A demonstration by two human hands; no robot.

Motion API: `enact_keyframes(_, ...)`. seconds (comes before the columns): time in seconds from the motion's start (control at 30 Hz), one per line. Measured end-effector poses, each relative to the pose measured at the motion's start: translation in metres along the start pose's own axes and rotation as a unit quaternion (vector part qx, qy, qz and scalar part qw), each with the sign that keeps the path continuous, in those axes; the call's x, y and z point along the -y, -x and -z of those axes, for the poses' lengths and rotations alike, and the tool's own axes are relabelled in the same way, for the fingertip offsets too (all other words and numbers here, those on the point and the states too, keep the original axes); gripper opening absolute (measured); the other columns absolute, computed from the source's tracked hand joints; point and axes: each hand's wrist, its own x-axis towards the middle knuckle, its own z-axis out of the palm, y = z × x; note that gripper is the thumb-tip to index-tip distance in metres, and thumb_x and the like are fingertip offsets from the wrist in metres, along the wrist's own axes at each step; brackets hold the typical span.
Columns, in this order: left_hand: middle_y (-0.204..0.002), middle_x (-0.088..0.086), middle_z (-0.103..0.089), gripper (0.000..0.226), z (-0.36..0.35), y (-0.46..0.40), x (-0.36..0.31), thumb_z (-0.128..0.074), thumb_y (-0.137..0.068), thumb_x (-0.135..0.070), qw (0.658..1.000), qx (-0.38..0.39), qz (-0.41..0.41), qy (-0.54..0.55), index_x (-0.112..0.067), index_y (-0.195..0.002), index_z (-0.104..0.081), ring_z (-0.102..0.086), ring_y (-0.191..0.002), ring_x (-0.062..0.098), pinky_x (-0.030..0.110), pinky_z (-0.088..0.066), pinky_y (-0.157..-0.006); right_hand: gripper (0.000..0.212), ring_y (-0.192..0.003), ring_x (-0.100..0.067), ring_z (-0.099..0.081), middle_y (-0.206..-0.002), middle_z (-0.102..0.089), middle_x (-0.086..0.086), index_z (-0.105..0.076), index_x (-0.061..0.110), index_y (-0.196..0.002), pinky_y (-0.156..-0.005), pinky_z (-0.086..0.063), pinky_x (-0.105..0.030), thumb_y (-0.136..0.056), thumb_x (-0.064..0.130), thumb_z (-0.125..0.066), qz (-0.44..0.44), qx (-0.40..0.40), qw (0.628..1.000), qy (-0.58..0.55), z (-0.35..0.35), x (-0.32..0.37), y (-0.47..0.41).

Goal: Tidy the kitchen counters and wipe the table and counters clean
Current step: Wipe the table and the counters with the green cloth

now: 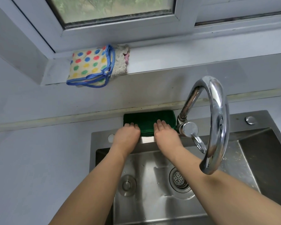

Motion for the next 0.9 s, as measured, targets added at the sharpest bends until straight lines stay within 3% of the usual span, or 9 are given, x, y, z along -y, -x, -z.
enact_keyframes(0.07,-0.128,0.014,-0.053,0.043,0.0,-0.001,-0.001,-0.043,-0.091,0.003,1.0,-0.001,0.0,-0.009,0.0,-0.134,-0.043,-0.051,-0.114,0.028,0.035,-0.047,-0.082,0.06,-0.085,-0.031,-0.071,-0.097,-0.072,-0.02,-0.074,-0.003,-0.095,-0.069,-0.059,-0.036,-0.038,0.013,-0.09,0.009,-0.017,1.0,0.006,-0.009,-0.002,-0.005)
enact_keyframes(0.17,-0.12,0.014,-0.059,0.033,-0.003,-0.006,0.0,-0.044,-0.09,0.002,1.0,-0.004,-0.014,-0.02,-0.002,-0.123,-0.051,-0.055,-0.108,0.028,0.034,-0.046,-0.079,0.058,-0.082,-0.03,-0.072,-0.093,-0.073,-0.019,-0.076,-0.001,-0.091,-0.064,-0.058,-0.034,-0.037,0.014,-0.09,0.017,-0.036,0.999,0.016,-0.017,-0.005,-0.01)
enact_keyframes(0.23,-0.114,0.014,-0.062,0.029,0.0,-0.007,0.001,-0.045,-0.089,0.003,1.0,0.0,-0.017,-0.016,-0.004,-0.116,-0.054,-0.057,-0.103,0.028,0.034,-0.045,-0.075,0.055,-0.087,-0.028,-0.071,-0.1,-0.072,-0.018,-0.074,0.001,-0.097,-0.067,-0.057,-0.031,-0.046,0.015,-0.088,0.016,-0.04,0.999,0.022,-0.007,-0.005,-0.007)
enact_keyframes(0.27,-0.112,0.013,-0.063,0.029,0.002,-0.008,0.003,-0.046,-0.088,0.004,1.0,0.003,-0.016,-0.011,-0.004,-0.114,-0.055,-0.058,-0.101,0.028,0.034,-0.045,-0.073,0.051,-0.098,-0.028,-0.068,-0.111,-0.069,-0.018,-0.07,0.0,-0.107,-0.074,-0.056,-0.031,-0.06,0.014,-0.081,0.016,-0.034,0.999,0.023,0.001,-0.005,-0.006)
enact_keyframes(0.37,-0.105,0.012,-0.066,0.028,0.013,0.002,0.002,-0.046,-0.086,0.006,1.0,0.014,-0.015,0.004,-0.006,-0.108,-0.059,-0.06,-0.095,0.029,0.035,-0.041,-0.067,0.04,-0.122,-0.029,-0.051,-0.136,-0.05,-0.016,-0.05,0.002,-0.129,-0.091,-0.048,-0.037,-0.088,0.001,-0.046,0.045,-0.012,0.999,0.002,0.009,-0.005,0.001)
enact_keyframes(0.47,-0.099,0.01,-0.066,0.03,0.02,0.022,-0.003,-0.046,-0.084,0.008,0.999,0.037,-0.005,0.015,-0.008,-0.102,-0.063,-0.062,-0.09,0.03,0.033,-0.039,-0.062,0.035,-0.114,-0.029,-0.057,-0.132,-0.054,-0.013,-0.054,0.005,-0.122,-0.087,-0.05,-0.038,-0.088,0.0,-0.044,0.049,0.015,0.999,-0.012,0.02,0.001,0.017)
enact_keyframes(0.63,-0.092,0.011,-0.063,0.022,0.029,0.064,-0.015,-0.047,-0.081,0.005,0.991,0.108,0.01,0.076,-0.006,-0.091,-0.062,-0.061,-0.083,0.03,0.034,-0.048,-0.069,0.03,-0.107,-0.031,-0.06,-0.117,-0.061,-0.01,-0.057,0.01,-0.114,-0.085,-0.048,-0.036,-0.088,0.0,-0.047,0.066,0.112,0.991,-0.03,0.035,0.003,0.062)
enact_keyframes(0.73,-0.085,0.006,-0.058,0.024,0.035,0.088,-0.027,-0.05,-0.081,-0.001,0.983,0.141,-0.004,0.116,-0.008,-0.097,-0.066,-0.059,-0.077,0.025,0.032,-0.049,-0.063,0.032,-0.098,-0.03,-0.062,-0.108,-0.063,-0.009,-0.062,0.014,-0.11,-0.078,-0.051,-0.036,-0.084,0.003,-0.049,0.08,0.133,0.987,-0.047,0.041,-0.006,0.093)
enact_keyframes(0.9,-0.087,0.004,-0.06,0.022,0.049,0.112,-0.07,-0.053,-0.081,-0.008,0.976,0.164,-0.053,0.133,-0.013,-0.097,-0.067,-0.06,-0.083,0.025,0.036,-0.054,-0.074,0.034,-0.093,-0.027,-0.061,-0.105,-0.064,-0.007,-0.065,0.015,-0.11,-0.075,-0.05,-0.031,-0.082,0.005,-0.049,0.076,0.183,0.976,-0.089,0.048,-0.036,0.147)
